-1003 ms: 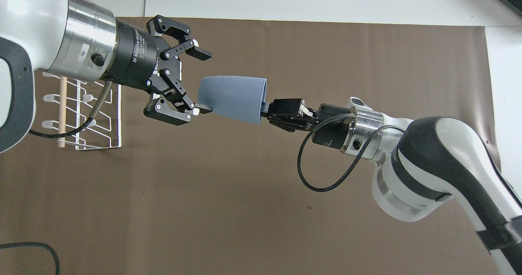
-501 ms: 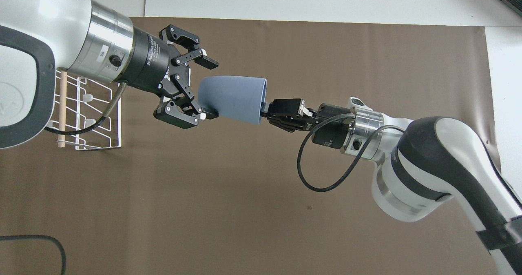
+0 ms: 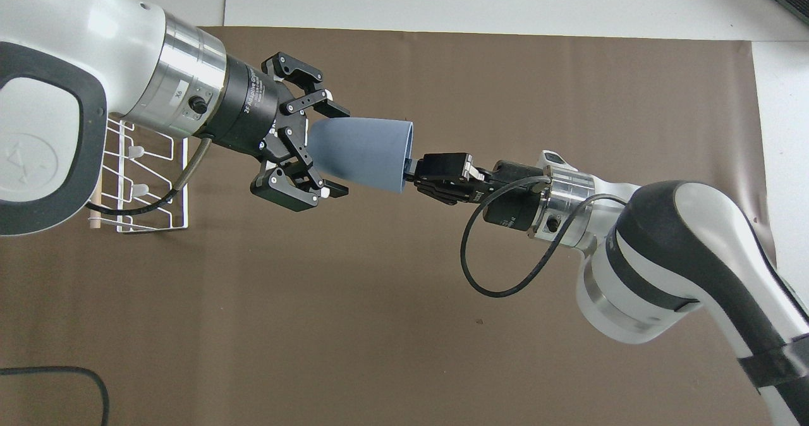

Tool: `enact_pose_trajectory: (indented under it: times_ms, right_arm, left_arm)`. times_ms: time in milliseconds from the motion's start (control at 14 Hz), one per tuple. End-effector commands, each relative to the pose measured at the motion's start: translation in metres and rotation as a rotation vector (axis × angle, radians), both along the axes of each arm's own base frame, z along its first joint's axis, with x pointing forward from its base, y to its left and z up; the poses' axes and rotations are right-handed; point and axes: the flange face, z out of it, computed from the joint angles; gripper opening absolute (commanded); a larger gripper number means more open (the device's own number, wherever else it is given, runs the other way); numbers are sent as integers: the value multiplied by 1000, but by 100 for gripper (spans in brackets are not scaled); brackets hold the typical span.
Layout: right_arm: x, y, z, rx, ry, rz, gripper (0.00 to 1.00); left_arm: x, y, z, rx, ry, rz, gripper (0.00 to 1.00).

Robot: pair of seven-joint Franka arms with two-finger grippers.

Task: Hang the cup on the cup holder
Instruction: 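Close the left gripper around the cup body held by the right gripper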

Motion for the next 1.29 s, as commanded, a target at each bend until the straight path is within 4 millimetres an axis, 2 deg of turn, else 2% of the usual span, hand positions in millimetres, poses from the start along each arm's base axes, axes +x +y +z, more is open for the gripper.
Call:
enact_pose_trajectory:
  times_ms: [0,72,287,1074,1218]
  right_arm:
    - [-2,-1,0,5,-19,-19,0]
    - [-2,-1,0,4,-19,-20,0]
    - [-2,-1,0,4,-17,-20,0]
    - [-1,-2,-1,0,1,-34,0]
    - [-1,-2,-1,1,8,-33,16]
  left_arm:
    - [-5,-4,-1,-7,27,3,83]
    - [-6,-4,-1,-6,29,2,67]
    - [-6,-4,1,-19,32,2,0]
    - [-14,-3,12,-14,8,-8,0]
    - [-16,-2,13,-13,7,-7,0]
